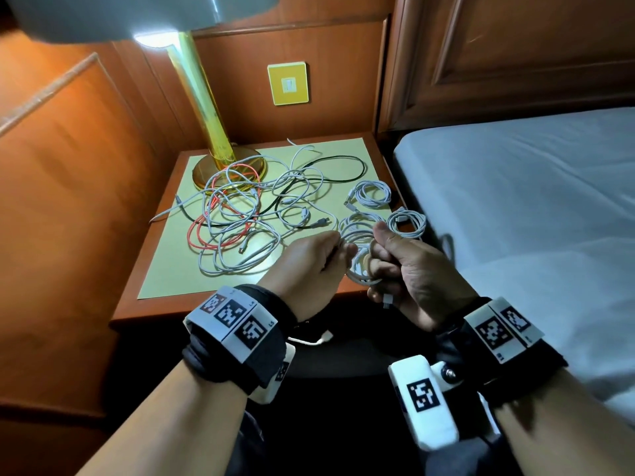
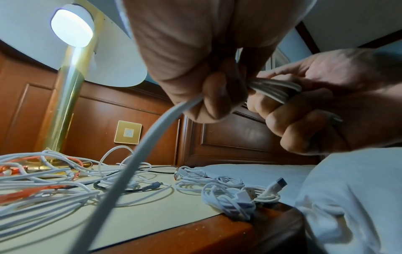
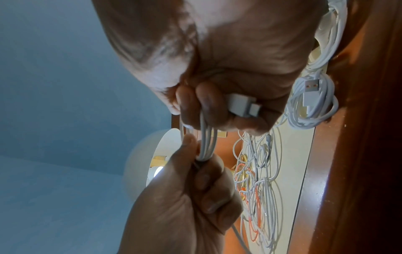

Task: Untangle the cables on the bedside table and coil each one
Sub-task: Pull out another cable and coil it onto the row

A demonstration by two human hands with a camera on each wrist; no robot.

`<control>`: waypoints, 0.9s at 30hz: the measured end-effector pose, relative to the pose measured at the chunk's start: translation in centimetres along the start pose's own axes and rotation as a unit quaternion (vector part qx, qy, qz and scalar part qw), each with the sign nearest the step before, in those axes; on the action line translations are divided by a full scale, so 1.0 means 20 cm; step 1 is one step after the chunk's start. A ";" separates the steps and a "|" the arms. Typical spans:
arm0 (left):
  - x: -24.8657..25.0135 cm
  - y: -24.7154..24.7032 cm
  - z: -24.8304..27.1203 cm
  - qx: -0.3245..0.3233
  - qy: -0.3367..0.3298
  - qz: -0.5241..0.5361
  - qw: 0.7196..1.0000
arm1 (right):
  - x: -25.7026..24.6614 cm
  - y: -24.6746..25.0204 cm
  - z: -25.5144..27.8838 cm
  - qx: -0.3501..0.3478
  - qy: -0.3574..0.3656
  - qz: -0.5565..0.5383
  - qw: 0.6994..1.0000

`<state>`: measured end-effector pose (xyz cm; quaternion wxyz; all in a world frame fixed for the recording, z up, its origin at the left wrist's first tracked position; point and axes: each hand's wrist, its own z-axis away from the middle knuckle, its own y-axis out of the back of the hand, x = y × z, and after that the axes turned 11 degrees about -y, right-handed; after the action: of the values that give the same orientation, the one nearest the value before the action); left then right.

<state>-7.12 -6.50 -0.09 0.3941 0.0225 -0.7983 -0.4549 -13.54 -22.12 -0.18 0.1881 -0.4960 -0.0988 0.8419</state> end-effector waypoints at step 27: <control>0.02 0.00 -0.01 0.003 0.027 -0.059 0.998 | -0.02 0.06 0.00 -0.047 -0.034 0.029 0.998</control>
<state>-7.17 -6.87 0.15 0.3881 0.0828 -0.7859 -0.4743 -13.72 -23.30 -0.29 0.1370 -0.4777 -0.1299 0.8580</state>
